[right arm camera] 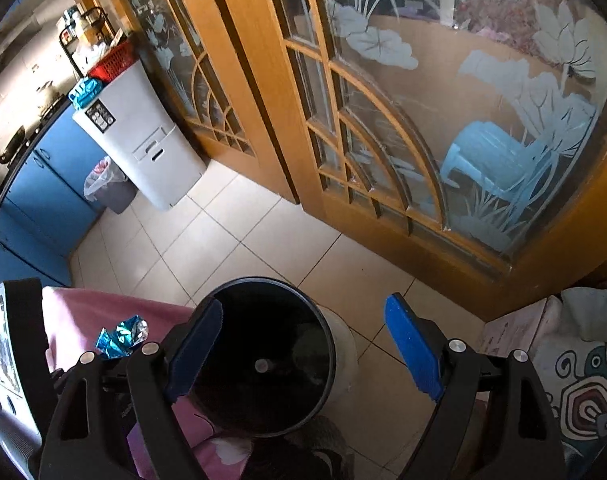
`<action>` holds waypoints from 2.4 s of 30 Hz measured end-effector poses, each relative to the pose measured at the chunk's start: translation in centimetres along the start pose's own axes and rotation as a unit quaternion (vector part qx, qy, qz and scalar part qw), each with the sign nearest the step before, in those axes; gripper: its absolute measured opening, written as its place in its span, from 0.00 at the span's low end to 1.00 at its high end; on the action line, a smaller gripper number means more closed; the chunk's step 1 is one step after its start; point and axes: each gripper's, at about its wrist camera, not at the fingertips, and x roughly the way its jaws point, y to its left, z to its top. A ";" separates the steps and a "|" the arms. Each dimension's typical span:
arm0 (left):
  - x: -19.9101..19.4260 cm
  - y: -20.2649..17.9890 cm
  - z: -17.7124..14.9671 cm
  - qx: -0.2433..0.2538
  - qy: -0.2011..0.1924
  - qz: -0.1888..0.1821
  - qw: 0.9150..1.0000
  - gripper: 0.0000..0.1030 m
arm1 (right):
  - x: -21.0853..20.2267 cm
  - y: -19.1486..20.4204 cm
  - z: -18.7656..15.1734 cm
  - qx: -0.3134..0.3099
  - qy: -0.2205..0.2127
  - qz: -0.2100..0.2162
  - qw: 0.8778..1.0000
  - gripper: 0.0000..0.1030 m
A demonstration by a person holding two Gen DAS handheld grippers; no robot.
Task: Collect trash
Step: 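Open the right tool over the bin while the left tool releases the foil wrapper, then grasp the orange-and-white paper cup with the left tool while the right tool grasps the clear lid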
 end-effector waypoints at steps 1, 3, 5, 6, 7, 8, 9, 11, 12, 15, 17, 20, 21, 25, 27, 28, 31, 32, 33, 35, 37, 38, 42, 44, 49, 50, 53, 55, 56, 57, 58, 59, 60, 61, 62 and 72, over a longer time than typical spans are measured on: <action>0.4 -0.1 0.1 0.000 0.001 0.002 1.000 0.51 | 0.4 0.1 0.0 -0.001 0.004 0.000 1.000 0.79; 1.2 -0.4 0.1 0.000 0.006 0.000 1.000 0.63 | 1.1 0.2 -0.2 -0.002 0.011 0.001 1.000 0.79; 1.6 -0.4 0.2 -0.002 0.007 0.004 1.000 0.74 | 1.6 0.1 -0.2 -0.002 0.015 0.000 1.000 0.79; 1.7 -0.4 0.2 -0.004 0.008 0.002 1.000 0.79 | 1.9 0.0 -0.2 -0.001 0.016 -0.001 1.000 0.79; 1.9 -0.4 0.3 -0.005 0.010 0.000 1.000 0.81 | 2.1 -0.1 -0.1 0.000 0.018 -0.002 1.000 0.79; 2.1 -0.4 0.4 -0.006 0.014 -0.001 1.000 0.82 | 2.4 -0.2 -0.1 0.001 0.020 -0.002 1.000 0.79; 2.3 -0.4 0.4 -0.006 0.016 0.000 1.000 0.83 | 2.6 -0.3 0.0 0.003 0.022 -0.002 1.000 0.79; 2.9 -0.4 0.4 -0.005 0.025 0.000 1.000 0.83 | 3.0 -0.3 0.1 0.004 0.025 -0.002 1.000 0.79; 3.1 -0.4 0.4 -0.006 0.028 0.000 1.000 0.83 | 3.1 -0.2 0.1 0.004 0.027 -0.002 1.000 0.79; 3.2 -0.3 0.3 -0.004 0.030 0.002 1.000 0.84 | 3.2 0.0 0.2 0.001 0.027 -0.001 1.000 0.79; 3.1 -0.2 0.3 -0.003 0.029 0.002 1.000 0.84 | 3.1 0.3 0.2 -0.001 0.027 0.000 1.000 0.79; 2.5 0.3 0.3 -0.005 0.025 -0.003 1.000 0.83 | 2.7 1.0 0.2 -0.005 0.024 0.002 1.000 0.79; 1.9 0.4 0.2 -0.005 0.017 -0.002 1.000 0.83 | 2.6 1.2 0.2 -0.006 0.023 0.003 1.000 0.79; -0.5 1.9 0.1 -0.012 -0.018 0.012 1.000 0.84 | 1.3 2.6 0.2 -0.018 0.012 0.009 1.000 0.79; -1.9 3.2 -0.1 -0.021 -0.034 0.018 0.999 0.84 | 0.7 3.5 0.1 -0.026 0.007 0.015 1.000 0.79; -2.4 3.9 -0.3 -0.025 -0.039 0.020 0.999 0.84 | 0.2 4.1 0.0 -0.031 0.004 0.019 0.999 0.79; -4.3 6.8 -1.3 -0.052 -0.055 0.027 0.997 0.84 | -1.1 6.5 -0.6 -0.055 -0.004 0.031 0.998 0.79; -4.7 7.7 -1.6 -0.060 -0.056 0.029 0.996 0.84 | -1.5 7.3 -0.9 -0.064 -0.006 0.036 0.997 0.79; -5.0 8.4 -2.0 -0.067 -0.057 0.029 0.996 0.84 | -1.7 7.8 -1.1 -0.070 -0.008 0.039 0.997 0.79; -5.8 10.5 -3.0 -0.087 -0.061 0.033 0.994 0.84 | -2.7 9.6 -1.8 -0.089 -0.013 0.048 0.995 0.79; -6.6 12.6 -4.1 -0.106 -0.063 0.039 0.992 0.84 | -3.5 11.2 -2.5 -0.105 -0.017 0.056 0.993 0.79; -6.9 13.5 -4.6 -0.115 -0.064 0.042 0.990 0.83 | -3.8 11.9 -2.8 -0.111 -0.019 0.059 0.992 0.79; -8.1 17.0 -6.7 -0.150 -0.070 0.049 0.985 0.84 | -5.6 15.2 -4.3 -0.145 -0.029 0.075 0.986 0.79; -8.6 18.9 -7.9 -0.168 -0.072 0.054 0.982 0.84 | -6.3 16.6 -5.1 -0.160 -0.033 0.082 0.983 0.79; -9.6 22.9 -11.2 -0.207 -0.071 0.063 0.974 0.84 | -7.3 20.0 -7.5 -0.202 -0.031 0.095 0.974 0.79; -9.7 23.6 -11.8 -0.214 -0.070 0.065 0.972 0.84 | -7.4 20.5 -7.9 -0.208 -0.028 0.097 0.973 0.79; -9.8 25.8 -13.8 -0.236 -0.065 0.069 0.967 0.83 | -7.2 22.4 -9.8 -0.237 -0.014 0.101 0.966 0.79; -9.6 26.9 -15.2 -0.249 -0.060 0.071 0.964 0.83 | -7.0 23.4 -11.0 -0.253 -0.006 0.100 0.962 0.79; -9.5 27.5 -16.0 -0.257 -0.057 0.072 0.962 0.83 | -6.9 23.9 -11.6 -0.259 -0.003 0.099 0.961 0.79; -9.4 28.1 -16.7 -0.263 -0.054 0.074 0.960 0.83 | -6.6 24.4 -12.2 -0.267 0.003 0.099 0.959 0.79; -9.2 28.5 -17.3 -0.269 -0.051 0.076 0.959 0.83 | -6.3 24.9 -12.8 -0.275 0.010 0.099 0.956 0.79; -9.2 28.9 -17.8 -0.274 -0.049 0.078 0.957 0.83 | -6.1 25.3 -13.3 -0.283 0.016 0.099 0.954 0.79; -9.1 29.4 -18.5 -0.280 -0.046 0.081 0.955 0.83 | -5.9 25.7 -13.8 -0.290 0.020 0.099 0.952 0.79; -9.0 30.1 -19.4 -0.288 -0.042 0.085 0.953 0.83 | -5.6 26.1 -14.4 -0.299 0.026 0.099 0.949 0.79; -8.9 30.4 -19.9 -0.293 -0.041 0.087 0.951 0.83 | -5.5 26.5 -14.8 -0.304 0.030 0.099 0.947 0.79; -8.0 32.3 -26.4 -0.336 -0.008 0.069 0.939 0.83 | -3.7 29.7 -18.6 -0.355 0.065 0.101 0.927 0.79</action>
